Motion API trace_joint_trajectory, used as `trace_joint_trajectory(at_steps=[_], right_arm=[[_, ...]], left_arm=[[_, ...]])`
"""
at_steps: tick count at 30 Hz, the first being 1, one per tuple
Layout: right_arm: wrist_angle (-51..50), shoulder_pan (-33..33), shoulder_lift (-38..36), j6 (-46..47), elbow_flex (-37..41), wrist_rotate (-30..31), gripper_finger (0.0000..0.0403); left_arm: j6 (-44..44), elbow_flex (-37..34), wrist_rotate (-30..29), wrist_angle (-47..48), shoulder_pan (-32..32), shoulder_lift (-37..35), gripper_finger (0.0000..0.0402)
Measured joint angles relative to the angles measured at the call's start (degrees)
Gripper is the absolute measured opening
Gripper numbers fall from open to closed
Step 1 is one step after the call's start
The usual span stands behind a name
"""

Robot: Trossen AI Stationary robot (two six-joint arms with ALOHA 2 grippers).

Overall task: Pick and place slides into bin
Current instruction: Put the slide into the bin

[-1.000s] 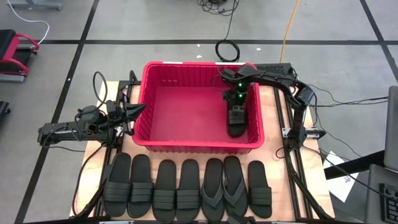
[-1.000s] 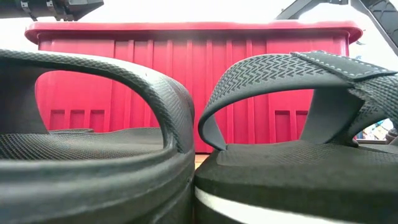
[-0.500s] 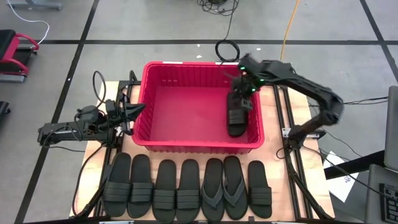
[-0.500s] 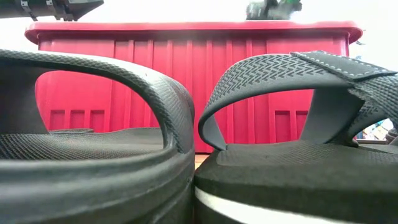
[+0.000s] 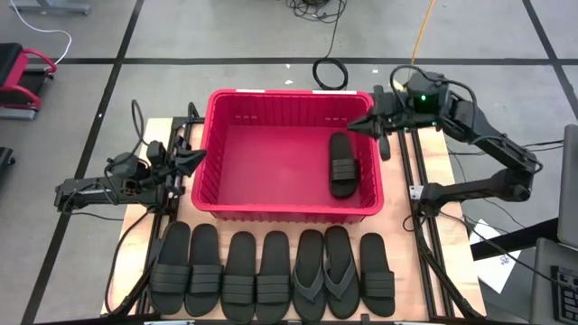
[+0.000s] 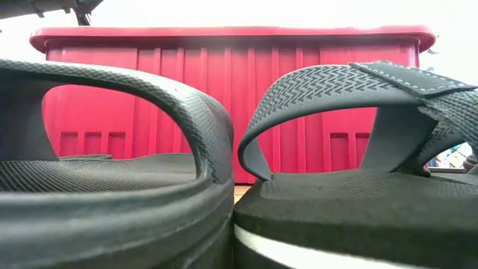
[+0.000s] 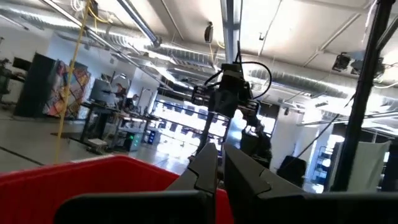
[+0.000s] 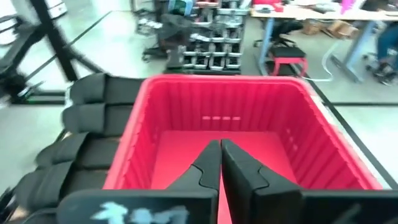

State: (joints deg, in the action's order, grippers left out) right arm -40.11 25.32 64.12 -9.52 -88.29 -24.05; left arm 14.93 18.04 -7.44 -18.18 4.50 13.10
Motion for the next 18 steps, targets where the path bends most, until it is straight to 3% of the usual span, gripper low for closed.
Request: trace_joint_trajectory(at_steps=[10,18], right_arm=[[-0.91,-10.55,-0.68,2.88,0.02,0.04,0.0001],[-3.36,-18.91,-2.50,6.68,0.02,0.33,0.0000]], left_arm=[[4.72,0.00,6.49,0.27,0.02,0.00,0.0024],[3.24,0.00,9.94,0.29,0.02,0.00,0.0024]])
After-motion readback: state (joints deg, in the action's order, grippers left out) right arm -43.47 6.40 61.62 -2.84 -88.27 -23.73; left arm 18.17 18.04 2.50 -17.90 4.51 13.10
